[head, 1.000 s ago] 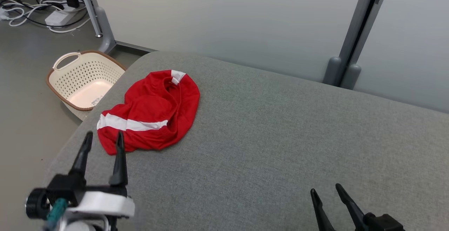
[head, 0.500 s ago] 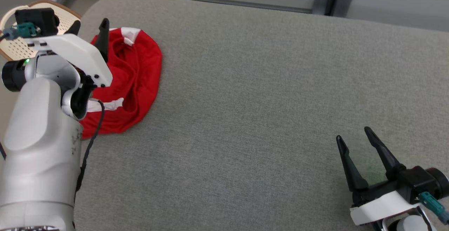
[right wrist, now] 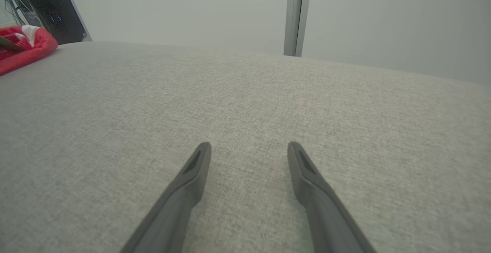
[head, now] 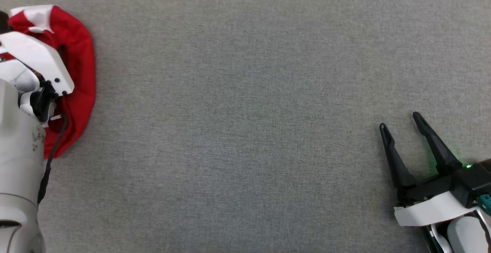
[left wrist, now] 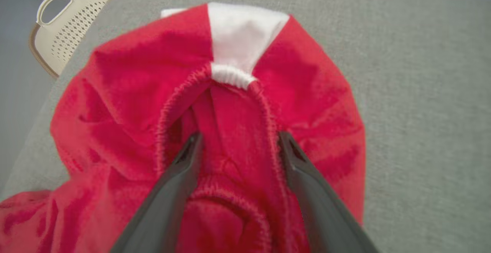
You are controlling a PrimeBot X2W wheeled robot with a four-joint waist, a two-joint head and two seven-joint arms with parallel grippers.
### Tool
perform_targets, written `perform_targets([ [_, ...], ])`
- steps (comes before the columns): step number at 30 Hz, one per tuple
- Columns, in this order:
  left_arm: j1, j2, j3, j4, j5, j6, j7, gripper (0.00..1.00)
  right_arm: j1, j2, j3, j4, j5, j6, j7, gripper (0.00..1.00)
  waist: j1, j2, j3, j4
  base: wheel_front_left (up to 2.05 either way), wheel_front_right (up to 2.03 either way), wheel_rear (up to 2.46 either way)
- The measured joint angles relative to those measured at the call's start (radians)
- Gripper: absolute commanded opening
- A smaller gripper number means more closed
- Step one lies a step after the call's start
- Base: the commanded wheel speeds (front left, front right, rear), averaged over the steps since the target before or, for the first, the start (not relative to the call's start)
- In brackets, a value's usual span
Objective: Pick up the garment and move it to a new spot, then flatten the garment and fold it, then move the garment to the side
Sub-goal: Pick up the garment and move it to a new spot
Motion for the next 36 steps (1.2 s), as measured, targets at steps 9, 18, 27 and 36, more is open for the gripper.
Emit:
perform_targets([
  [9, -0.001, 0.018, 0.026, 0.066, -0.032, 0.009, -0.125, 0.00, -0.027, 0.003, 0.005, -0.012, -0.001, 0.001, 0.000, 1.00, 0.0000, 0.0000, 0.043, -0.024, 0.00, 0.00, 0.00],
  [18, 0.036, 0.044, 0.011, 0.035, -0.043, -0.072, -0.444, 0.00, -0.046, 0.042, 0.013, 0.011, 0.006, 0.001, 0.000, 1.00, 0.0000, 0.0000, -0.017, -0.033, 0.00, 0.00, 0.00],
  [27, 0.115, 0.063, -0.112, -0.102, 0.016, -0.093, -0.533, 0.00, -0.030, 0.102, 0.000, 0.025, 0.014, 0.001, 0.001, 1.00, 0.0000, 0.0000, -0.158, -0.071, 0.00, 0.00, 0.00],
  [36, 0.281, 0.045, -0.291, -0.423, -0.025, -0.096, -0.535, 0.00, -0.003, 0.137, -0.026, 0.009, 0.014, 0.001, 0.000, 1.00, 0.0000, 0.0000, -0.287, -0.181, 0.00, 0.00, 0.00],
])
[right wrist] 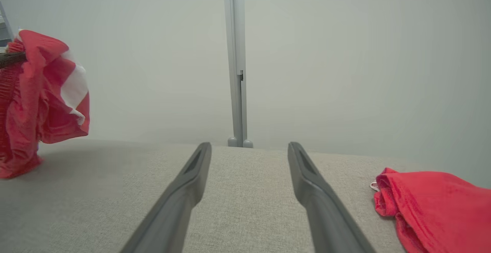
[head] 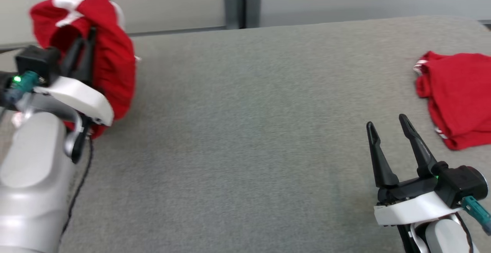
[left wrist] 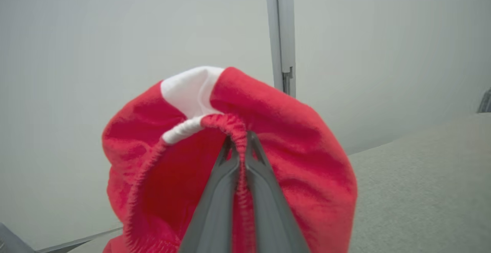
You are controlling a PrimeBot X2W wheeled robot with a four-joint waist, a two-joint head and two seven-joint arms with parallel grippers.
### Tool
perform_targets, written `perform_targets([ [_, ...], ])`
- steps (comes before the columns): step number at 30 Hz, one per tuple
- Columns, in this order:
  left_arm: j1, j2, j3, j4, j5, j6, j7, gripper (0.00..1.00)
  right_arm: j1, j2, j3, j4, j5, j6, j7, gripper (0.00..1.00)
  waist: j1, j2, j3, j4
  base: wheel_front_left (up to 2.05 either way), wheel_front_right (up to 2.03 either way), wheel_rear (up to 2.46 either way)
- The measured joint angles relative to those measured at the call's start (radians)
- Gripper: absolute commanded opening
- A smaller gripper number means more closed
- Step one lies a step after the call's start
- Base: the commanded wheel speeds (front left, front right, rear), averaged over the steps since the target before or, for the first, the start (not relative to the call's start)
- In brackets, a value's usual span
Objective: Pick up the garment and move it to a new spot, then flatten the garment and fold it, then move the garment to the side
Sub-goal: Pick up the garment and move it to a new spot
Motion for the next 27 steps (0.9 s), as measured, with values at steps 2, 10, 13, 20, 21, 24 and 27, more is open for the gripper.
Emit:
perform_targets([
  [2, 0.030, -0.007, -0.040, -0.064, -0.004, 0.000, 0.000, 0.00, 0.003, 0.002, -0.009, -0.005, 0.000, 0.000, 0.000, 1.00, 0.0000, -0.0001, -0.019, -0.032, 0.00, 0.00, 0.00],
  [10, 0.129, -0.038, -0.220, -0.253, 0.034, 0.000, 0.005, 0.00, 0.033, 0.013, -0.045, -0.018, 0.000, 0.000, 0.000, 1.00, 0.0000, 0.0000, -0.064, -0.140, 0.00, 0.00, 0.00],
  [13, 0.182, -0.041, -0.314, -0.272, 0.094, -0.001, 0.006, 0.00, 0.046, 0.019, -0.055, -0.019, 0.000, 0.000, 0.000, 1.00, 0.0000, 0.0000, -0.072, -0.173, 0.00, 0.00, 0.00],
  [20, 0.349, -0.055, -0.439, -0.185, 0.148, -0.001, 0.005, 0.00, 0.060, 0.034, -0.073, -0.027, 0.000, 0.000, 0.000, 1.00, 0.0000, 0.0000, -0.068, -0.206, 0.00, 0.00, 0.00],
  [21, 0.371, -0.063, -0.442, -0.176, 0.143, 0.001, 0.004, 0.00, 0.062, 0.034, -0.075, -0.027, 0.000, 0.000, 0.000, 1.00, 0.0000, 0.0000, -0.069, -0.203, 0.00, 0.00, 0.00],
  [24, 0.432, -0.090, -0.432, -0.159, 0.105, 0.016, 0.002, 1.00, 0.078, 0.034, -0.079, -0.023, -0.002, 0.000, 0.000, 1.00, 0.0000, -0.0001, -0.076, -0.188, 0.00, 0.00, 0.00],
  [27, 0.476, -0.104, -0.407, -0.180, 0.090, 0.059, 0.001, 1.00, 0.089, 0.033, -0.078, -0.020, -0.002, 0.000, 0.000, 1.00, 0.0000, 0.0000, -0.091, -0.166, 0.00, 0.00, 0.00],
])
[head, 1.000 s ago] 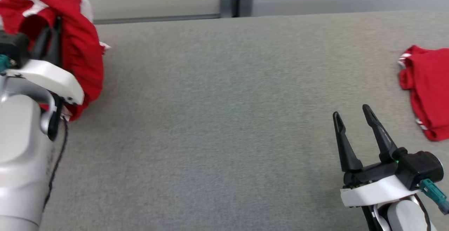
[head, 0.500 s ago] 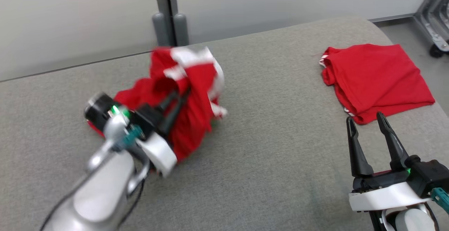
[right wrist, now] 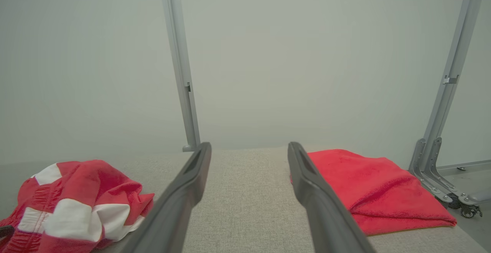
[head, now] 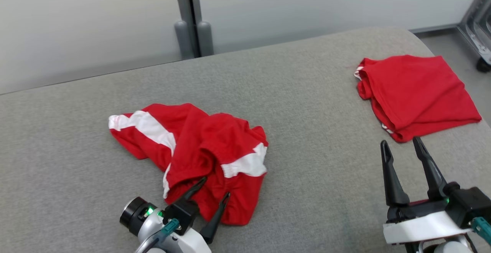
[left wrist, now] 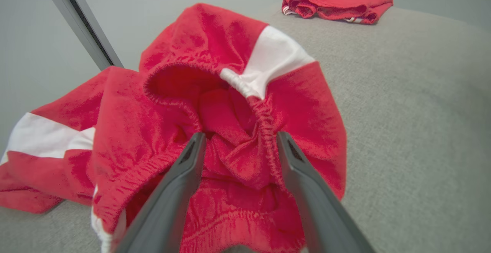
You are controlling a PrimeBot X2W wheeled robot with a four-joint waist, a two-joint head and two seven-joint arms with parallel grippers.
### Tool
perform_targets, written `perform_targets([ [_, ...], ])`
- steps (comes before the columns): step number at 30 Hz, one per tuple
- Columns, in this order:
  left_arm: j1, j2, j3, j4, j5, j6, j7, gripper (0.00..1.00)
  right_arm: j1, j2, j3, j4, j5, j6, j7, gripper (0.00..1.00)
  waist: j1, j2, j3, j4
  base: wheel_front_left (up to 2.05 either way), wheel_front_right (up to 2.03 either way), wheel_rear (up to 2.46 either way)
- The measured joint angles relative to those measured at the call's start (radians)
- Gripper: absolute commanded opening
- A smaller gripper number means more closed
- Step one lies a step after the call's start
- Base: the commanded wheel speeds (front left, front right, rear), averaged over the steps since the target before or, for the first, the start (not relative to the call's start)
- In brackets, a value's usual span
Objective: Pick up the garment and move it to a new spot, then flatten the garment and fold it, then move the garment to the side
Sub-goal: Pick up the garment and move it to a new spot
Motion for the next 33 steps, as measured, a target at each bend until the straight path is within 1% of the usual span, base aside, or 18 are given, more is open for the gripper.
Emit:
perform_targets([
  [5, 0.124, -0.042, 0.101, -0.156, -0.047, 0.106, -0.001, 1.00, 0.046, 0.002, 0.005, 0.009, 0.003, 0.000, 0.000, 1.00, 0.0000, 0.0000, -0.044, 0.050, 0.00, 0.00, 0.00],
  [9, 0.234, -0.056, 0.183, -0.276, -0.056, 0.181, -0.002, 1.00, 0.084, 0.001, 0.034, 0.017, 0.004, 0.000, 0.000, 1.00, 0.0000, 0.0000, -0.081, 0.104, 0.00, 0.00, 0.00],
  [12, 0.302, -0.057, 0.239, -0.333, -0.036, 0.230, -0.002, 1.00, 0.107, 0.001, 0.058, 0.022, 0.000, 0.000, 0.000, 1.00, 0.0000, 0.0000, -0.113, 0.141, 0.00, 0.00, 0.00],
  [13, 0.323, -0.059, 0.265, -0.353, -0.023, 0.257, -0.002, 1.00, 0.115, 0.002, 0.061, 0.023, 0.000, 0.000, 0.000, 1.00, 0.0000, 0.0000, -0.123, 0.153, 0.00, 0.00, 0.00],
  [14, 0.336, -0.058, 0.284, -0.373, -0.010, 0.274, -0.002, 1.00, 0.119, 0.003, 0.064, 0.022, 0.000, 0.000, 0.000, 1.00, 0.0000, 0.0000, -0.133, 0.163, 0.00, 0.00, 0.00],
  [16, 0.360, -0.063, 0.326, -0.415, 0.009, 0.298, -0.002, 1.00, 0.124, 0.008, 0.066, 0.016, -0.001, 0.000, 0.000, 1.00, 0.0000, 0.0000, -0.153, 0.183, 0.00, 0.00, 0.00],
  [19, 0.427, -0.095, 0.394, -0.486, 0.011, 0.304, -0.002, 1.00, 0.156, 0.020, 0.049, 0.004, -0.011, 0.000, 0.000, 1.00, 0.0000, 0.0000, -0.192, 0.211, 0.00, 0.00, 0.00],
  [24, 0.500, -0.125, 0.477, -0.524, 0.013, 0.275, -0.003, 1.00, 0.196, 0.037, 0.044, -0.007, -0.043, 0.000, 0.000, 1.00, 0.0000, 0.0000, -0.232, 0.224, 0.00, 0.00, 0.00],
  [30, 0.535, -0.153, 0.523, -0.540, 0.043, 0.230, -0.003, 1.00, 0.223, 0.037, 0.071, 0.007, -0.070, 0.000, 0.000, 1.00, 0.0000, 0.0000, -0.248, 0.215, 0.00, 0.00, 0.00],
  [33, 0.537, -0.157, 0.532, -0.539, 0.060, 0.217, -0.003, 1.00, 0.228, 0.037, 0.073, 0.009, -0.070, 0.000, 0.000, 1.00, 0.0000, 0.0000, -0.250, 0.209, 0.00, 0.00, 0.00],
])
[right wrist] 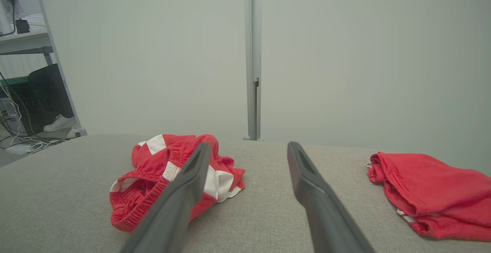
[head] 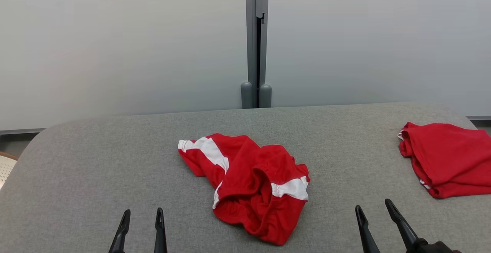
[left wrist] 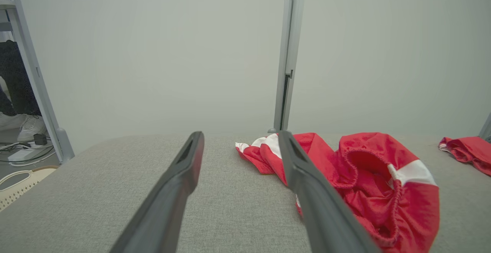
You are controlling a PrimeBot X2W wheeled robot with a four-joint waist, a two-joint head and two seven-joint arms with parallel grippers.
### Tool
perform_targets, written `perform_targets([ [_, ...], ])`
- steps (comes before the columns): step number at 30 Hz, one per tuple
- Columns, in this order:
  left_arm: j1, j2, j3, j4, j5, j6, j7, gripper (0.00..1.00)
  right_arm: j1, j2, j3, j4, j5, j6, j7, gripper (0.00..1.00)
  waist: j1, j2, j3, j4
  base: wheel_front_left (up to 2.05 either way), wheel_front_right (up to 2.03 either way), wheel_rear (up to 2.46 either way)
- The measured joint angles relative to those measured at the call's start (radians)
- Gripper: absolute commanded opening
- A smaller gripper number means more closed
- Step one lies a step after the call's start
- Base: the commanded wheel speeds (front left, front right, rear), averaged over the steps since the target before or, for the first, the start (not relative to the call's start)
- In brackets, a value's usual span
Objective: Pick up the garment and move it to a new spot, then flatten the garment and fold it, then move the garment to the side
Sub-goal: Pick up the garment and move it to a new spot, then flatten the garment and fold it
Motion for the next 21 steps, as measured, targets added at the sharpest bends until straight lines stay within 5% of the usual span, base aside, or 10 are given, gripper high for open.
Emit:
perform_targets([
  [21, 0.000, -0.003, -0.009, 0.021, -0.005, -0.008, 0.000, 1.00, -0.003, 0.002, -0.001, 0.002, 0.001, 0.000, 0.000, 1.00, 0.0000, 0.0000, 0.018, -0.008, 0.00, 0.00, 0.00],
])
